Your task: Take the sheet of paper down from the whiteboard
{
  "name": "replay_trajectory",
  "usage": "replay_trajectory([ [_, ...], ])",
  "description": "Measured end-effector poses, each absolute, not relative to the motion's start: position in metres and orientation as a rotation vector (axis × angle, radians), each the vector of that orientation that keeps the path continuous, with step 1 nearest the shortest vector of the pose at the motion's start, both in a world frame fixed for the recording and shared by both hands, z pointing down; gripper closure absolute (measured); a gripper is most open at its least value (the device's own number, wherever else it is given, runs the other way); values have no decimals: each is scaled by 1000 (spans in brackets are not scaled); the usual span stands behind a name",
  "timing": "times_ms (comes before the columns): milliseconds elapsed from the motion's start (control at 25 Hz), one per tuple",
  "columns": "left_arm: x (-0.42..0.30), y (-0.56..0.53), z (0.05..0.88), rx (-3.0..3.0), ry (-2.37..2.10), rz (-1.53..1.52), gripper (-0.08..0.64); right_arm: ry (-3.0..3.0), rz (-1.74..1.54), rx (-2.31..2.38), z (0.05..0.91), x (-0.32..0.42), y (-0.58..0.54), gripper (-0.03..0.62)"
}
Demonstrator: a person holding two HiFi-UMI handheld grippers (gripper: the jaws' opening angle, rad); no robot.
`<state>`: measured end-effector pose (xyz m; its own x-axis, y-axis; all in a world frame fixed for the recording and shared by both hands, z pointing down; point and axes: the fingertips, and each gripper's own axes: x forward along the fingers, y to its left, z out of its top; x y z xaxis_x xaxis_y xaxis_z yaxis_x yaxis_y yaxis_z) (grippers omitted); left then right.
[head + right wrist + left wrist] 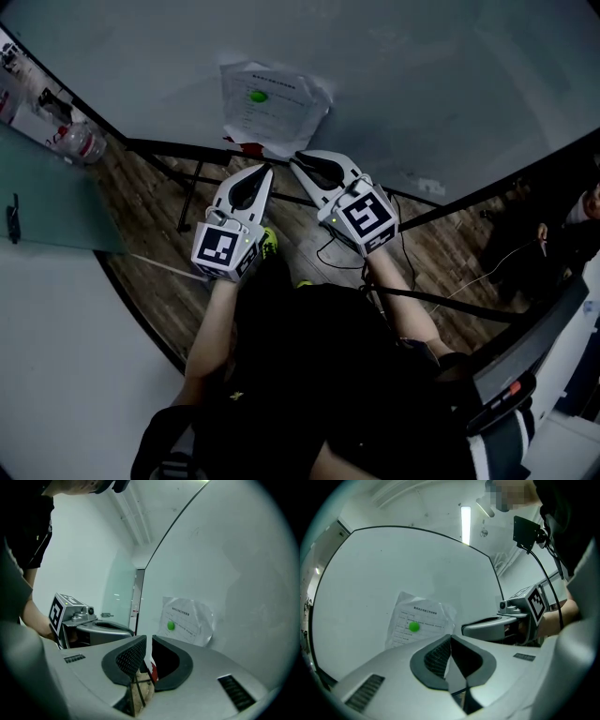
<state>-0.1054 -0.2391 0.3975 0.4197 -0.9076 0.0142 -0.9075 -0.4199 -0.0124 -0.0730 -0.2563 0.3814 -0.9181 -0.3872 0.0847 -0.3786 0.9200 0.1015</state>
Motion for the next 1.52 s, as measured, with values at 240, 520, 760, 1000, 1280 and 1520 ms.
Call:
replay_trajectory([
  [240,-114,-258,389,-2638,1687,-25,518,-2969,-145,629,377,-80,-272,539],
  [520,-120,-285,389,-2651,1651,-52,498,-2945,-168,675,376,-87,-292,523],
  [760,-124,-305,389,-2618,1667,-101,436,-2908,-202,739,373,-84,-306,489],
  [1000,-131,-323,386,-2549,1694,-152,380,-2840,-288,820,364,-77,-317,421],
  [1280,-145,-340,375,-2419,1768,-187,337,-2793,-345,908,355,-71,-324,403],
  [1520,-155,-354,376,-2321,1842,-250,330,-2763,-386,917,350,-68,-328,403],
])
